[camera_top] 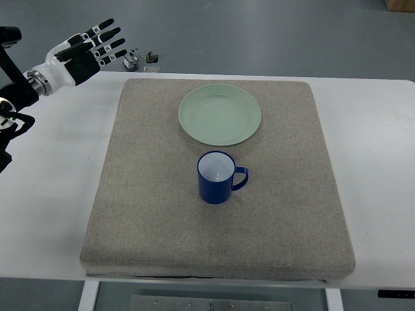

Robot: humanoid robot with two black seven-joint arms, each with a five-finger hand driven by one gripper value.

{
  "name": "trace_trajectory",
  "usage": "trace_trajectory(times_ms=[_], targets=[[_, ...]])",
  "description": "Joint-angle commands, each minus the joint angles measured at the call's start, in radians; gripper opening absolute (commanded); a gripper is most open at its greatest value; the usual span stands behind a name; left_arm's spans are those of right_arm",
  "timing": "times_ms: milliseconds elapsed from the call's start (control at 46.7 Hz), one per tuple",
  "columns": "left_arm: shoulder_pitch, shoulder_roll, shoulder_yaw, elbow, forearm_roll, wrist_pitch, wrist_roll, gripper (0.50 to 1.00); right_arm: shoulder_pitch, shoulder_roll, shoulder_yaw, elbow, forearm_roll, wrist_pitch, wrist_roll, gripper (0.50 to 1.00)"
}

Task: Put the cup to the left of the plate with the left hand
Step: 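Move the left hand from rest toward the blue mug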

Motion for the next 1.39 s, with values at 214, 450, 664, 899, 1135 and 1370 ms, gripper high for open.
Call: trace_trajectory(times_ms=[214, 450, 664, 899, 1135, 1370], targets=[[0.002, -0.011, 0.001, -0.016, -0.008, 0.000, -0.009, 0.999, 0.000, 0.000, 0.000, 0.000, 0.000, 0.000, 0.000, 0.934], [0.014, -0.015, 0.012, -0.031, 0.003, 0.000, -0.011, 0.999, 0.000, 0.000, 0.000, 0.000, 0.000, 0.000, 0.000, 0.934], [0.103, 0.037, 0.118, -0.180, 0.044, 0.000, -0.055, 0.999, 0.000, 0.000, 0.000, -0.002, 0.000, 0.000, 0.000, 0.934], [0.280, 0.124, 0.090, -0.414, 0.309, 0.000, -0.221, 0.999, 0.000, 0.000, 0.000, 0.000, 0.000, 0.000, 0.000, 0.934], [0.439, 0.129, 0.015, -0.614, 0.572, 0.000, -0.327, 0.999, 0.000, 0.000, 0.000, 0.000, 0.000, 0.000, 0.000, 0.934], [0.472, 0.056, 0.029, -0.669, 0.699, 0.000, -0.384, 0.996, 0.000, 0.000, 0.000, 0.000, 0.000, 0.000, 0.000, 0.934]])
